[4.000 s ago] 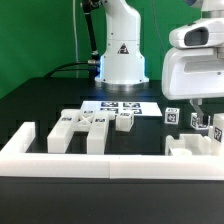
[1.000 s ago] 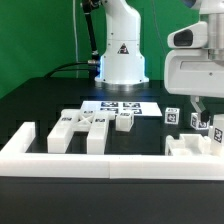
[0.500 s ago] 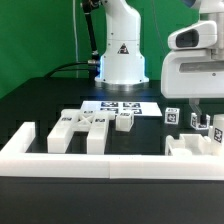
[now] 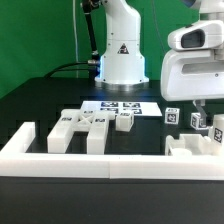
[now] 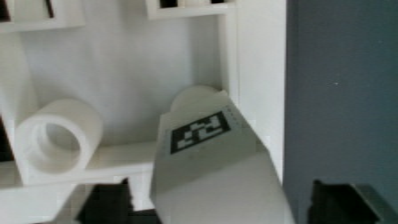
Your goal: Assemble chair
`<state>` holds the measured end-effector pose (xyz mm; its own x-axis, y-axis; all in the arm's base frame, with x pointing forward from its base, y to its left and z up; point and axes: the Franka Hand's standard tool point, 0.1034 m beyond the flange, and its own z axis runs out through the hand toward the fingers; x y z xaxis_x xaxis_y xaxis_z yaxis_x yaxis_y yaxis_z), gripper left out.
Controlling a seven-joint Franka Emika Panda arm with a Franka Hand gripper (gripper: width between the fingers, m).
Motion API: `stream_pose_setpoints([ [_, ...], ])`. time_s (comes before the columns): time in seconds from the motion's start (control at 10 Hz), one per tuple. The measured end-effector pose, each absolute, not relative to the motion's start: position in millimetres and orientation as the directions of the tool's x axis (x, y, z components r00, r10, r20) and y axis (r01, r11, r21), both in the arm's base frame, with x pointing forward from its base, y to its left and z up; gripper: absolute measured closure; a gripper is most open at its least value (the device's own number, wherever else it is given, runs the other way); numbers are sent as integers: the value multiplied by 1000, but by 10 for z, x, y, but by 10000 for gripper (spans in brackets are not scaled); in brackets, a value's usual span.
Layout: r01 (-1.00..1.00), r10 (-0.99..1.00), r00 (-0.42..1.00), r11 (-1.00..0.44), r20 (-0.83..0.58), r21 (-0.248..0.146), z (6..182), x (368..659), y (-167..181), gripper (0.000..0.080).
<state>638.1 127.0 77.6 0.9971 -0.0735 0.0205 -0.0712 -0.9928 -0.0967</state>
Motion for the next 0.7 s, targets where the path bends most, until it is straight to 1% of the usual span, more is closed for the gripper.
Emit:
stream_pose_setpoints([
  [0.1, -74, -76, 997, -993, 21, -96, 776, 6382, 1266, 501],
  [0.3, -103, -105, 994, -990, 18, -97, 776, 6383, 1263, 509],
  [0.4, -176, -178, 984, -979, 10, -103, 776, 6384, 1261, 509],
  [0.5, -343, -344, 939, -933, -8, -109, 776, 6388, 1249, 509],
  [0.6, -383, -385, 923, -917, -12, -110, 776, 6390, 1248, 509],
  [0.7, -501, -501, 865, -859, -25, -109, 775, 6392, 1247, 509],
])
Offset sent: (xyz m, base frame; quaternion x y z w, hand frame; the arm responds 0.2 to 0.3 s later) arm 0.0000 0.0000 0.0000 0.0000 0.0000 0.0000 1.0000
